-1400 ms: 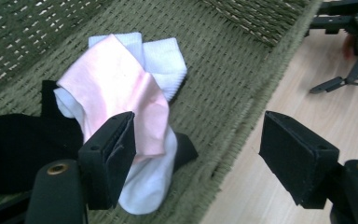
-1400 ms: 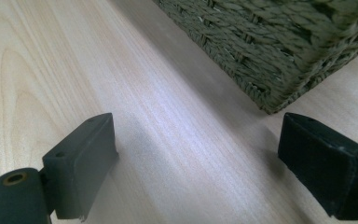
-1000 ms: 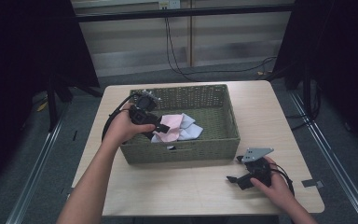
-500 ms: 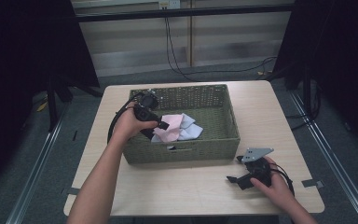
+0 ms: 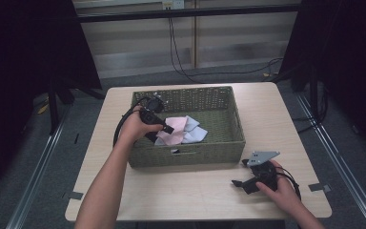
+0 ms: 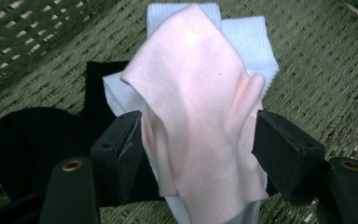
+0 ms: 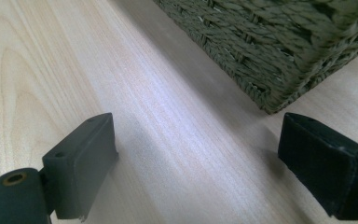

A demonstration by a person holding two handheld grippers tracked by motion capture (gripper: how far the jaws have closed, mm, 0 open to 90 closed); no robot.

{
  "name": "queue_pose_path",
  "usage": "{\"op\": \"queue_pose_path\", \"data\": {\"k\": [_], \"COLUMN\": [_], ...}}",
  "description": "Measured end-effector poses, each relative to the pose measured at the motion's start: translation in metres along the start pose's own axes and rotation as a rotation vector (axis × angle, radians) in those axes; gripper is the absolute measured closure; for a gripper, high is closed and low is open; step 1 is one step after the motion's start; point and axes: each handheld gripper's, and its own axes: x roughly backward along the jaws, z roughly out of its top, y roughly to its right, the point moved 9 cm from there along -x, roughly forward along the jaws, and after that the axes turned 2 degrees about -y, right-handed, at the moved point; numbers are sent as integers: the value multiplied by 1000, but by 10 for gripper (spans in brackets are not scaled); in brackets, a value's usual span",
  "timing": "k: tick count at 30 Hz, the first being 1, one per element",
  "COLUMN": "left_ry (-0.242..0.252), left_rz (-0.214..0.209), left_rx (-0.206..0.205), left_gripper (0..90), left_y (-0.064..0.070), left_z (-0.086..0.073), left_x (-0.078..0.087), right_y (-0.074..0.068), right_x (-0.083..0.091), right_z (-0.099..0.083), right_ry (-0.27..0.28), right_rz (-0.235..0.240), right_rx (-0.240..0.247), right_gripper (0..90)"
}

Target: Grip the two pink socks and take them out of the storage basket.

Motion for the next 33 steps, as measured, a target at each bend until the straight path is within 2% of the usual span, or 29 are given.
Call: {"op": "queue_pose_path", "data": {"k": [2, 4, 6, 7, 13, 15, 16, 17, 21, 24, 29, 30, 31, 33], "left_ry": [-16, -10, 1, -10, -15, -27, -21, -41, -63, -67, -36, -23, -21, -28], "left_rz": [2, -1, 6, 14, 26, 26, 25, 24, 14, 12, -7, -8, -17, -18], "left_rx": [-12, -17, -12, -29, -31, -34, -31, -43, -43, -54, -60, -45, -59, -58], "left_gripper": [327, 341, 390, 403, 484, 599, 599, 669, 766, 771, 632, 632, 578, 527], "left_y": [-1, 0, 1, 1, 1, 1, 2, 3, 5, 6, 10, 10, 11, 13], "left_z": [-1, 1, 2, 3, 4, 4, 5, 5, 4, 4, 7, 8, 8, 8], "left_x": [-3, -5, -5, -7, -9, -8, -8, -6, -7, -8, -6, -5, -5, -7], "right_y": [0, 0, 0, 0, 0, 0, 0, 0, 0, 0, 0, 0, 0, 0], "right_x": [0, 0, 0, 0, 0, 0, 0, 0, 0, 0, 1, 1, 1, 1], "right_z": [0, 0, 0, 0, 0, 0, 0, 0, 0, 0, -1, -1, -1, -1], "right_ry": [1, 1, 2, 2, 3, 3, 3, 3, 3, 2, 3, 3, 3, 2], "right_rz": [0, 0, 1, 1, 1, 2, 2, 2, 2, 2, 3, 3, 3, 3], "right_rx": [2, 1, 4, 4, 7, 7, 7, 7, 10, 12, 13, 13, 13, 13], "right_gripper": [106, 106, 106, 106, 106, 106, 106, 106, 106, 106, 106, 106, 106, 106]}}
